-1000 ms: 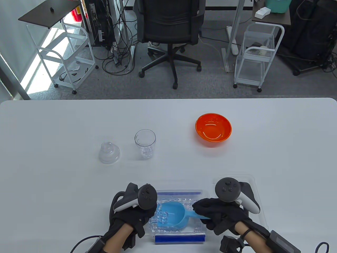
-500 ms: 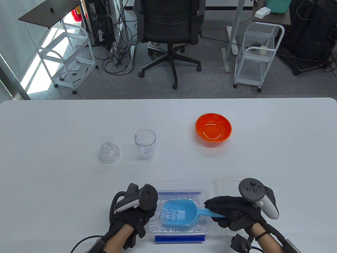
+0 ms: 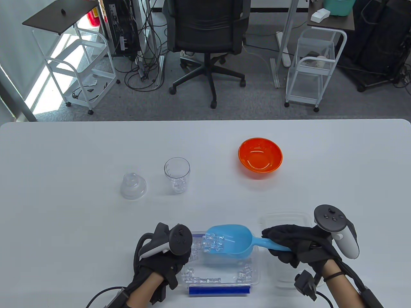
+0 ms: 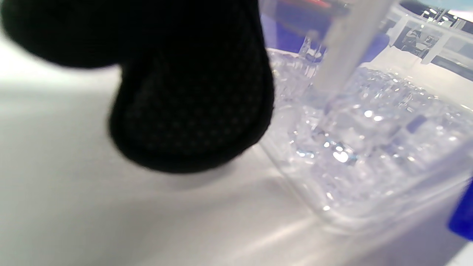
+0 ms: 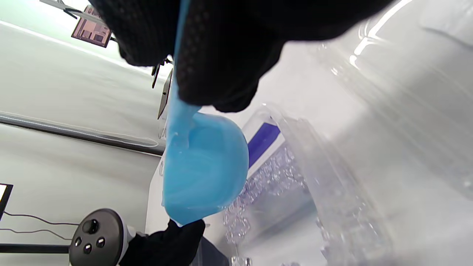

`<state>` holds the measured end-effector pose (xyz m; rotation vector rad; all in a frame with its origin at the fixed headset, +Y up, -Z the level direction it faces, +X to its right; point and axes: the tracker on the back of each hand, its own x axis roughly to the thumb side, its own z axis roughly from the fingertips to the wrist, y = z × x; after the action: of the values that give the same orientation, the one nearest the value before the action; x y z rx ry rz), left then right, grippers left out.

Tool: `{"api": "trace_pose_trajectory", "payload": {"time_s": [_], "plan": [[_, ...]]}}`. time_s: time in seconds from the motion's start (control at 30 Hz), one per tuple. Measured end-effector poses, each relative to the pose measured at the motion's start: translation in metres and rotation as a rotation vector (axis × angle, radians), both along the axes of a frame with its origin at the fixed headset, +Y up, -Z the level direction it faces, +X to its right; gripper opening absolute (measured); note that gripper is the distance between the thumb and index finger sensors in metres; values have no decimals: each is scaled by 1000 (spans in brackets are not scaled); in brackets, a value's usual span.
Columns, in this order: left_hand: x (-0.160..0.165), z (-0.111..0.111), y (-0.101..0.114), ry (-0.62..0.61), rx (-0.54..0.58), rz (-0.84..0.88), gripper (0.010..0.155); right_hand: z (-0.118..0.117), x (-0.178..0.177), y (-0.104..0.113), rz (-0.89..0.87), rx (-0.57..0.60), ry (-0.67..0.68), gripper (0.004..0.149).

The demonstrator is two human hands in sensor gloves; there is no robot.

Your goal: Shake ice in a plastic shaker with both hands

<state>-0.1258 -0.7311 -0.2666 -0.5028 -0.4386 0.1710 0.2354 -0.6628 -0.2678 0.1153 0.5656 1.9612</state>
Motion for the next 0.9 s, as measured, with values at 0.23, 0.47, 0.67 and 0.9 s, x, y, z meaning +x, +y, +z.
{"api": "trace_pose_trajectory", "payload": {"time_s": [0.23, 0.47, 0.67, 0.9], "plan": [[0, 0, 0, 0, -2, 5, 71, -28, -4, 28, 9, 56, -99, 46], [0, 0, 0, -1, 0, 4, 71, -65, -23, 56, 32, 98, -187, 46], [0, 0, 0, -1, 13, -8, 71, -90, -53, 70, 49, 102, -227, 46], [0, 0, 0, -2, 12, -7, 71, -114, -93, 72, 120, 123, -258, 46]]}}
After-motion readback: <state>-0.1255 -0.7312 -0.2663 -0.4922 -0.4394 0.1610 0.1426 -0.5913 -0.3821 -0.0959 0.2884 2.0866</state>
